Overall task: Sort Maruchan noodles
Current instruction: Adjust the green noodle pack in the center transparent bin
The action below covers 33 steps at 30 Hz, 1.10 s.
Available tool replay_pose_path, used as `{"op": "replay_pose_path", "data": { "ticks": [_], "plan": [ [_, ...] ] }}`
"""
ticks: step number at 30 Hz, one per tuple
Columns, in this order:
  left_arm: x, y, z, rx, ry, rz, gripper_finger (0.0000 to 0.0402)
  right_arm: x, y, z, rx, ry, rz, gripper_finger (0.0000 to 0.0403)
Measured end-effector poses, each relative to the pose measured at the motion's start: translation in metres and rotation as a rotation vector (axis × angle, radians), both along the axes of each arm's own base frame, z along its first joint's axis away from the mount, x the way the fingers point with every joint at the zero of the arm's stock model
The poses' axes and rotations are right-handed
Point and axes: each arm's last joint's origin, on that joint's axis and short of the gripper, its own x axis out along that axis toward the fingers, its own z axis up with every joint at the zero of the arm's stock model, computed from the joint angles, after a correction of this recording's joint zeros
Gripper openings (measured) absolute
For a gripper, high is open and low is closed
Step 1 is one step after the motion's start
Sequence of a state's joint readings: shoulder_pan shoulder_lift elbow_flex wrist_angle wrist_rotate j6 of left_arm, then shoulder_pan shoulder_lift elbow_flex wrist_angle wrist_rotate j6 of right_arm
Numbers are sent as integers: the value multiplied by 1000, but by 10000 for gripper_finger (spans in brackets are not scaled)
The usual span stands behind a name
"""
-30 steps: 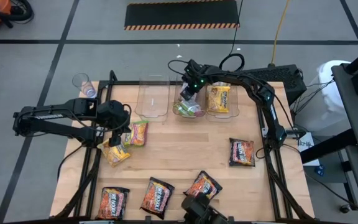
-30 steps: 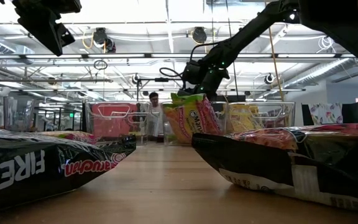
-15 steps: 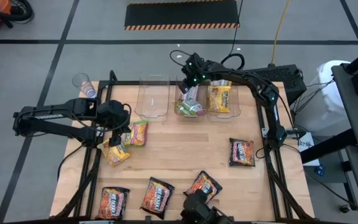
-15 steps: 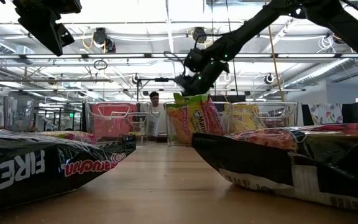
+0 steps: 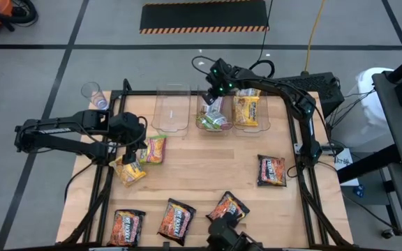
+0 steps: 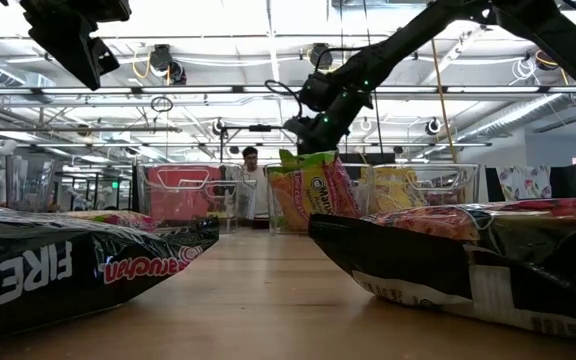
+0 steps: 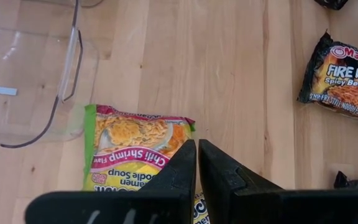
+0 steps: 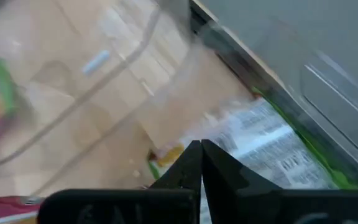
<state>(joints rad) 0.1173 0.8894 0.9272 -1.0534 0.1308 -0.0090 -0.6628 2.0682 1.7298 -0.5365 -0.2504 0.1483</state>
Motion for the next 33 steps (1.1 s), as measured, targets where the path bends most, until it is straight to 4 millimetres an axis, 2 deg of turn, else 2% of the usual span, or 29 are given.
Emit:
{"op": "replay_pose_path", "data": {
  "ticks": [4,11,16,23,33],
  "plan": [
    [0,0,0,2,0,-4,24,-6,-2,-3,28,49,-33,20],
    [0,0,0,3,0,-4,24,-12,-6,-5,18,100,-122,90],
    [0,0,0,4,0,-5,24,-15,-6,-6,84,109,-199,125],
    [0,0,0,21,-2,-34,24,-16,-5,-7,143,105,-269,134],
    [0,0,0,30,-3,-48,24,-22,-1,-10,207,162,-270,131]
  ]
}}
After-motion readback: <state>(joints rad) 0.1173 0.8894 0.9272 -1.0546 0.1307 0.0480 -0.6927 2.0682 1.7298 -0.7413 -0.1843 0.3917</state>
